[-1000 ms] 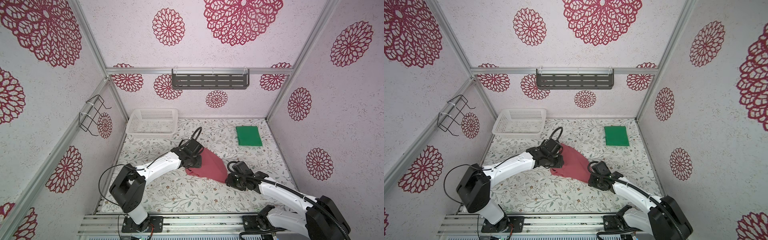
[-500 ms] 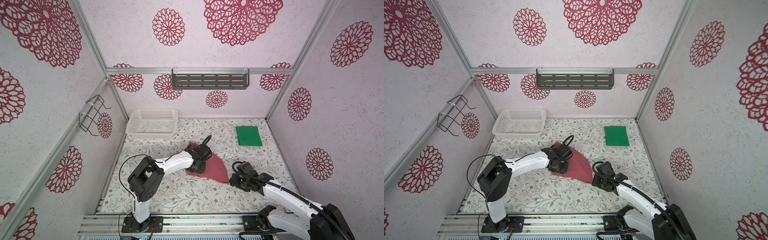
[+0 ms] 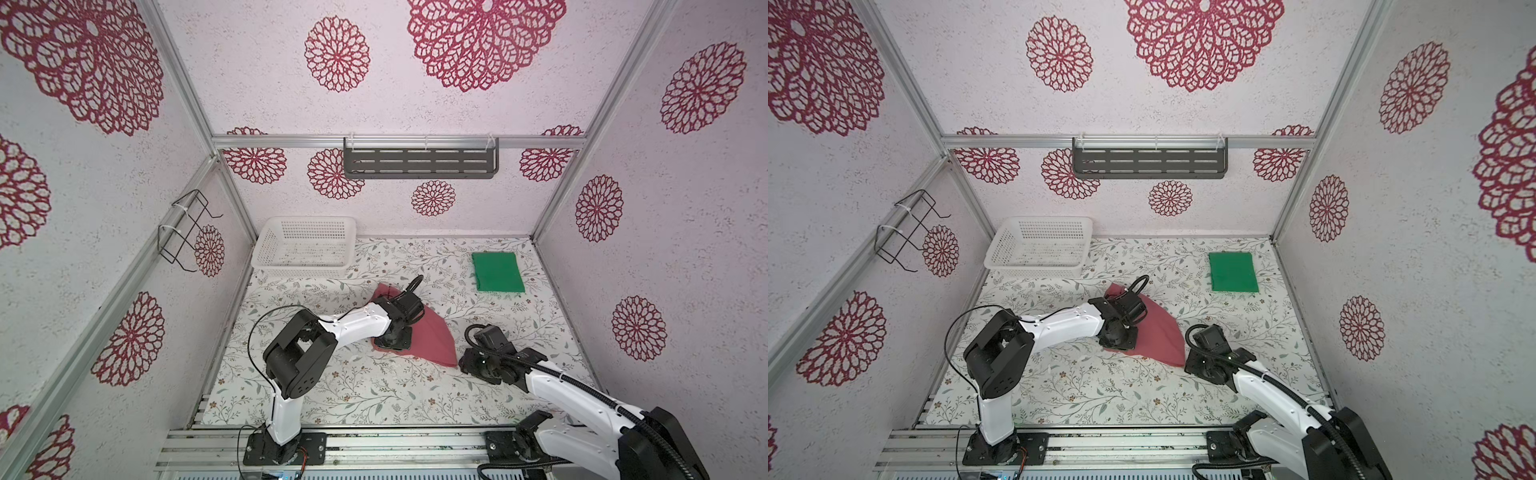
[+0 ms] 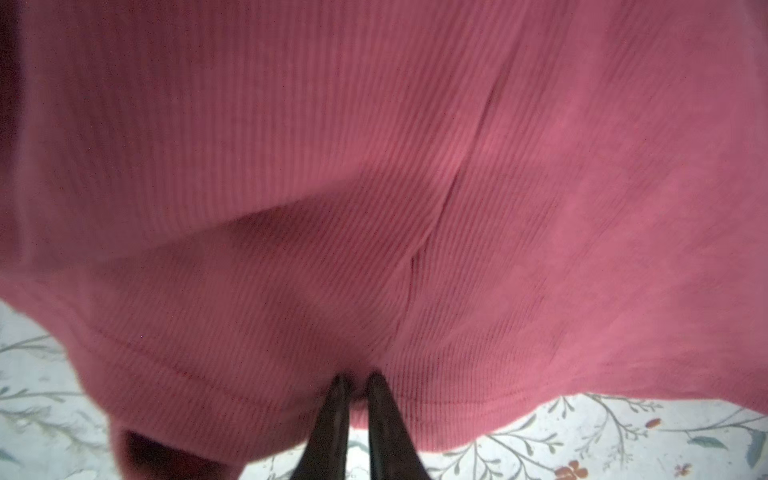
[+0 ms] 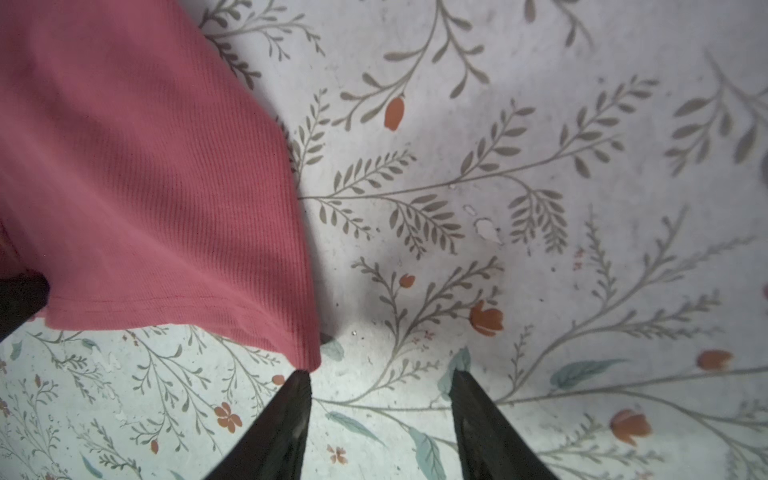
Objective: Fold and stack the tank tops
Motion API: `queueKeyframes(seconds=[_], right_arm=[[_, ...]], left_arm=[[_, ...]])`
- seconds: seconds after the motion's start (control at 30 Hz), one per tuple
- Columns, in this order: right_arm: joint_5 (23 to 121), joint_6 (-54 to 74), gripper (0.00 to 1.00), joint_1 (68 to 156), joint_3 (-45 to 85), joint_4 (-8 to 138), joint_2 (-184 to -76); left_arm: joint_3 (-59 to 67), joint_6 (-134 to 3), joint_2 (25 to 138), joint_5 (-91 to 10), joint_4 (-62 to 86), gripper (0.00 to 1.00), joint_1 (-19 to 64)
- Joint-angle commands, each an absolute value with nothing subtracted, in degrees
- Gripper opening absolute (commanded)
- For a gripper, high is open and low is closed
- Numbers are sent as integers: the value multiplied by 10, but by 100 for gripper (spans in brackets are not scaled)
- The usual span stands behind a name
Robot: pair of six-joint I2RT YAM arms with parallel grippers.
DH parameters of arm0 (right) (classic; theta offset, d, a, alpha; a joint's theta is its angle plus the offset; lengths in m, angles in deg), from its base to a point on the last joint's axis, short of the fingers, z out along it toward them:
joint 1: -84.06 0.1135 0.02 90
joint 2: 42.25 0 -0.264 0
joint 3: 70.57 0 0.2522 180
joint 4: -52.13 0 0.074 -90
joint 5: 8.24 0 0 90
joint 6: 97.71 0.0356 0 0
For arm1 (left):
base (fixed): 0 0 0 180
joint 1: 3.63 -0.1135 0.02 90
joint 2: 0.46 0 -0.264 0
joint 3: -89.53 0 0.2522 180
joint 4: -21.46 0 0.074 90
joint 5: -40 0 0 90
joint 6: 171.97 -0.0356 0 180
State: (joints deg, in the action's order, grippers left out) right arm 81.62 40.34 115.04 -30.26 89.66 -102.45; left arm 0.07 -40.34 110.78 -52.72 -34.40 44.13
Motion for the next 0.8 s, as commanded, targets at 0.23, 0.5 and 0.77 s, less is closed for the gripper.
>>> queueKeyframes(seconds=[0.23, 0.5, 0.77], right_arm=[[819, 396, 56, 1143, -306, 895, -1005], [815, 391, 56, 1140, -306, 890, -1010], [812, 388, 56, 1139, -307, 887, -1016]], left_arm=[[-3, -399, 1097, -547, -347, 0, 443], [3, -391, 1103, -560, -345, 39, 443], [12, -389, 1141, -544, -321, 27, 443]])
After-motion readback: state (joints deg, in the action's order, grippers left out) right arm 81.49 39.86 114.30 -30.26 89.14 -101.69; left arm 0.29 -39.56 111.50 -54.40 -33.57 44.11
